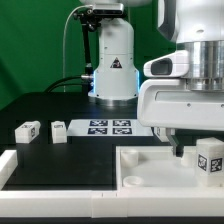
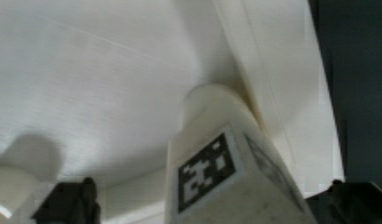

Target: Assemble one leg

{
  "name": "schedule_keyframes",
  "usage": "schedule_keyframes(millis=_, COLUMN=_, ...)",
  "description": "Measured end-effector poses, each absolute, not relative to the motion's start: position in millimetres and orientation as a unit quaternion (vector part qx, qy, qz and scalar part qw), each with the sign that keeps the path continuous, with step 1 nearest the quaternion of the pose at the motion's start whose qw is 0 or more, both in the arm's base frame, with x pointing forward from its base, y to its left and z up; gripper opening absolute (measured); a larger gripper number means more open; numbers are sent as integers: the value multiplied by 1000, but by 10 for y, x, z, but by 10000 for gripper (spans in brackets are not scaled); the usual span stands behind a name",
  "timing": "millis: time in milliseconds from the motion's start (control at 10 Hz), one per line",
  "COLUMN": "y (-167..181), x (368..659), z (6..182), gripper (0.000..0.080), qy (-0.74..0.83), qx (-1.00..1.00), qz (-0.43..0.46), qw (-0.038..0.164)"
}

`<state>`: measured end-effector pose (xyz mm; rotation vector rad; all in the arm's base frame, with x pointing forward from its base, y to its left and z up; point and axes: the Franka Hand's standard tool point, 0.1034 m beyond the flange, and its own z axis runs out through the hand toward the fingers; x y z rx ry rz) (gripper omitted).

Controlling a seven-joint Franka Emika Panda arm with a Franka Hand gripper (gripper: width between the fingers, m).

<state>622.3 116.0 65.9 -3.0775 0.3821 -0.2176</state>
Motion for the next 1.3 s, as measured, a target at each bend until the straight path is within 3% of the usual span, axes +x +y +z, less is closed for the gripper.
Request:
schedule_keyframes(millis=600, y=1185, x=6258, z=699, gripper=649, qy=-180, qx=-981, qz=-74, qw=-26)
schedule_keyframes(millis=900, y=1162, x=6264, z=696, gripper=640, qy=-212, qx=-974, qz=-73, qw=-30)
schedule_keyframes(millis=1100, y=1162, x=6262, z=693, gripper=314, qy=-186, qx=-979, qz=-74, qw=-28)
schedule_keyframes(millis=1300, y=1161, x=6253, z=683, gripper=293, qy=-151, qx=-985, qz=-73, qw=-25)
